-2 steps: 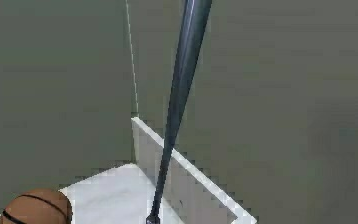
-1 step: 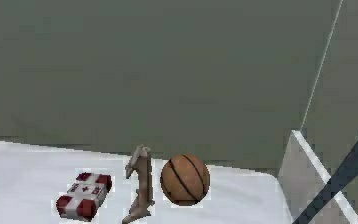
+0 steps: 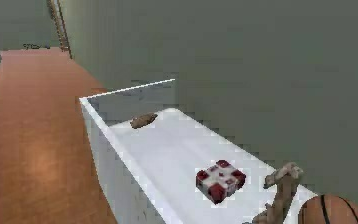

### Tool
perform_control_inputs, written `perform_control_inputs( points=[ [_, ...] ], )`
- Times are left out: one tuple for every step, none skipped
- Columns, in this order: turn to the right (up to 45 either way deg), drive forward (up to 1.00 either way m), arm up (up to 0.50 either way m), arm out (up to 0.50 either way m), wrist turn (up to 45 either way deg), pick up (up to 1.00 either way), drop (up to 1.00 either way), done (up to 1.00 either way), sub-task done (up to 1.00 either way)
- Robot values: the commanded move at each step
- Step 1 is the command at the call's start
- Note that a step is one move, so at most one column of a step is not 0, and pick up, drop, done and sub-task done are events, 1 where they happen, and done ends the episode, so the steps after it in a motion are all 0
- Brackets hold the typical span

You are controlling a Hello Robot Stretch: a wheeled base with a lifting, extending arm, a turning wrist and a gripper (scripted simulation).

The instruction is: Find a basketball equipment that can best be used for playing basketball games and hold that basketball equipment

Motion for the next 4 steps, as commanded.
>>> perform_control_inputs(
  points=[
    [-36.0, 0.0, 0.0, 0.0, 0.0, 0.0, 0.0, 0.0, 0.0],
    [0.0, 0.0, 0.5, 0.0, 0.0, 0.0, 0.0, 0.0, 0.0],
    [0.0, 0.0, 0.3, 0.0, 0.0, 0.0, 0.0, 0.0, 0.0],
    [0.0, 0.0, 0.0, 0.38, 0.0, 0.0, 0.0, 0.0, 0.0]
  ],
)
